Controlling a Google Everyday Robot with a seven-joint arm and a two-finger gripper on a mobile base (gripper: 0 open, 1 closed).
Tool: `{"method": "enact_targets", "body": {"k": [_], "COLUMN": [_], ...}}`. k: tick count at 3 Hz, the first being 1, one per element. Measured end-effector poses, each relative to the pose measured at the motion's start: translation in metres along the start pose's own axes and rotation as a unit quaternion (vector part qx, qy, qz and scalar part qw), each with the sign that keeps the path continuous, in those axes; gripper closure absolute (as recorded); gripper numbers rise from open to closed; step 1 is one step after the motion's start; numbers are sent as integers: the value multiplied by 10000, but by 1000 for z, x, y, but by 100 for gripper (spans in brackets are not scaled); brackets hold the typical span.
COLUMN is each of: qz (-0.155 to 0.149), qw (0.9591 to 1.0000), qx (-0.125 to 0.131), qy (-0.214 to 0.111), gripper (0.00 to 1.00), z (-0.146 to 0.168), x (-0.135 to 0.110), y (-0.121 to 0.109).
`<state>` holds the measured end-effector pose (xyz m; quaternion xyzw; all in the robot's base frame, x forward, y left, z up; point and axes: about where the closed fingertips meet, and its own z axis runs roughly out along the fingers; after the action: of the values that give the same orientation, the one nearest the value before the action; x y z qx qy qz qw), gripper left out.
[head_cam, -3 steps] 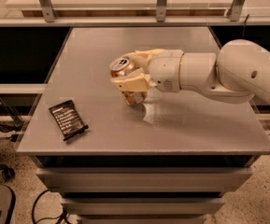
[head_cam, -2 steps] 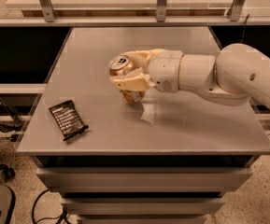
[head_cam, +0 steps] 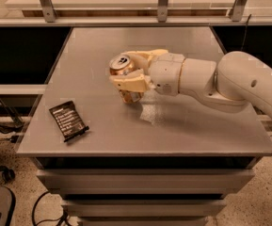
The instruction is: Place orange can upright
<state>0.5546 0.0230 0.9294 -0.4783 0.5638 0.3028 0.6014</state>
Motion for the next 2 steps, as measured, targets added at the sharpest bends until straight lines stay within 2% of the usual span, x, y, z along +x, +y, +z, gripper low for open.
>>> {"method": "enact_targets", "body": {"k": [2], "qz": [59], "qw": [9995], "qx": [123], "qy": [-295], "gripper": [100], "z": [2], "x": [6], "y": [2]}}
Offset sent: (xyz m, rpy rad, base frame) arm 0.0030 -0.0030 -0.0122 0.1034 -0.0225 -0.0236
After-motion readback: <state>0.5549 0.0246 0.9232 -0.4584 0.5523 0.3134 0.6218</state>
